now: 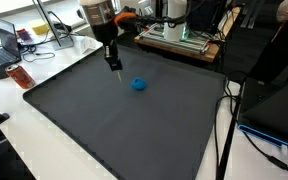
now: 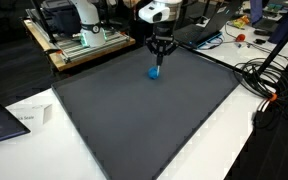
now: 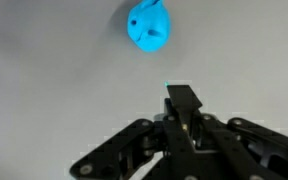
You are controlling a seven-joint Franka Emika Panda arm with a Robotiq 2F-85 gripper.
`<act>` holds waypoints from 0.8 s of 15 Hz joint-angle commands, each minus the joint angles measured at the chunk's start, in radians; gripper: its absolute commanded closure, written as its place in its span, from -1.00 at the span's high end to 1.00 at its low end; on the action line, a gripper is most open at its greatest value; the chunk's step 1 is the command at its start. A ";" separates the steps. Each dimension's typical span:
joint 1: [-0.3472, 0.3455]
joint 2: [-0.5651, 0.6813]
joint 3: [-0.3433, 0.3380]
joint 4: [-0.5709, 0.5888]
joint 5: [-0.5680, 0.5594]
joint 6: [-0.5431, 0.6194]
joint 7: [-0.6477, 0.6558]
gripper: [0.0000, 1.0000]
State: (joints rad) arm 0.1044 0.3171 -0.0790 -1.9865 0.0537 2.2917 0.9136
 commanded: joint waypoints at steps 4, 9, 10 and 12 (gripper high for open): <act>0.016 -0.211 0.039 -0.232 -0.081 0.158 -0.051 -0.94; 0.012 -0.322 0.082 -0.302 -0.134 0.165 -0.086 -0.94; 0.010 -0.341 0.092 -0.311 -0.139 0.162 -0.098 -0.94; 0.006 -0.373 0.109 -0.320 -0.147 0.149 -0.120 -0.94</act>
State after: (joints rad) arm 0.1232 0.0244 0.0038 -2.2497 -0.0657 2.4337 0.8286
